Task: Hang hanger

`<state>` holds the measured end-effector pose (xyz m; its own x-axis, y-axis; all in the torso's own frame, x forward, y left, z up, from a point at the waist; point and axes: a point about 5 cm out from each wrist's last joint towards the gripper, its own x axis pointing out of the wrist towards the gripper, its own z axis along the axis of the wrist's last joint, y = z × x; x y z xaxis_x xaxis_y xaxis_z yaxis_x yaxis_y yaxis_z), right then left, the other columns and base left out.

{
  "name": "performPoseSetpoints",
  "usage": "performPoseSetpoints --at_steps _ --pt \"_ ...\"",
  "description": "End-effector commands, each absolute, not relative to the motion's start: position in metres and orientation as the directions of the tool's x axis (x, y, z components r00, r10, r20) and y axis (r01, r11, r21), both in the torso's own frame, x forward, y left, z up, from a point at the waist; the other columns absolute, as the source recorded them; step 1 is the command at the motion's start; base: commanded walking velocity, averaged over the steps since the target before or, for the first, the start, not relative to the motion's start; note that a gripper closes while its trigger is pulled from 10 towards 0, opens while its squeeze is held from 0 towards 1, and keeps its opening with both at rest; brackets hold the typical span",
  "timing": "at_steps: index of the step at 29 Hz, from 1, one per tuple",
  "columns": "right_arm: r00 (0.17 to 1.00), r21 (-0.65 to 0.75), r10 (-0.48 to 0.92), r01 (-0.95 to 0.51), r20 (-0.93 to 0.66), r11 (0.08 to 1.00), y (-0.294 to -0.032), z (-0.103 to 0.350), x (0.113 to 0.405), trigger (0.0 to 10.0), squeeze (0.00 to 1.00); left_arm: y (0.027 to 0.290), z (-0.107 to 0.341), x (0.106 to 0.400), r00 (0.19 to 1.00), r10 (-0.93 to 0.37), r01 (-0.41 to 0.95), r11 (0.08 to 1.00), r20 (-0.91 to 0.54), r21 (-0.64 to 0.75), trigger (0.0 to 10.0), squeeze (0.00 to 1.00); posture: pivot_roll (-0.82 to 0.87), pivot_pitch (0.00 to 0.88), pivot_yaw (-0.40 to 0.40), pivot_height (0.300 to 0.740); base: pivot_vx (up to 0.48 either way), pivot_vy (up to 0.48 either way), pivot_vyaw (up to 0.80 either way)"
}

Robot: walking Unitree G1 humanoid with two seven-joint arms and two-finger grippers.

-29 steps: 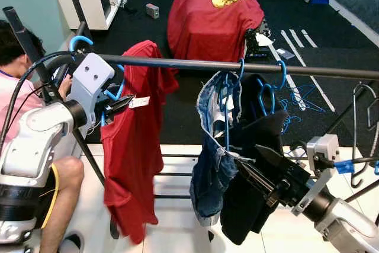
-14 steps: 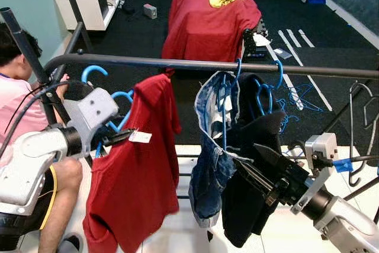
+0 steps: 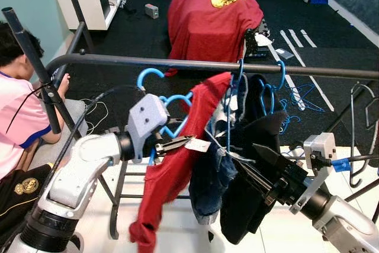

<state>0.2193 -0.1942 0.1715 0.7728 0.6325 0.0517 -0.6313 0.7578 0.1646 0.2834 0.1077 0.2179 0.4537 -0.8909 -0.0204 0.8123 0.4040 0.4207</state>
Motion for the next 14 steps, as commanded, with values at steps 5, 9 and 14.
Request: performPoseSetpoints --at_steps 5,9,14 --pt "0.776 0.175 0.629 -0.625 0.036 0.761 -0.192 0.167 0.218 10.0 0.0 0.098 0.223 0.281 0.361 -0.932 0.81 0.296 -0.032 0.507 10.0 0.0 -0.09 0.159 0.015 0.74 0.0 0.0 0.0" --pt "0.781 0.176 0.623 -0.619 0.04 0.765 -0.192 0.166 0.217 10.0 0.0 0.1 0.224 0.291 0.406 -0.913 0.763 0.312 -0.044 0.567 10.0 0.0 -0.09 0.16 0.018 0.74 0.0 0.0 0.0" --pt "0.782 0.176 0.622 -0.618 0.039 0.767 -0.193 0.166 0.216 10.0 0.0 0.111 0.225 0.306 0.554 -0.832 0.689 0.431 -0.038 0.583 10.0 0.0 -0.09 0.163 0.014 0.74 0.0 0.0 0.0"
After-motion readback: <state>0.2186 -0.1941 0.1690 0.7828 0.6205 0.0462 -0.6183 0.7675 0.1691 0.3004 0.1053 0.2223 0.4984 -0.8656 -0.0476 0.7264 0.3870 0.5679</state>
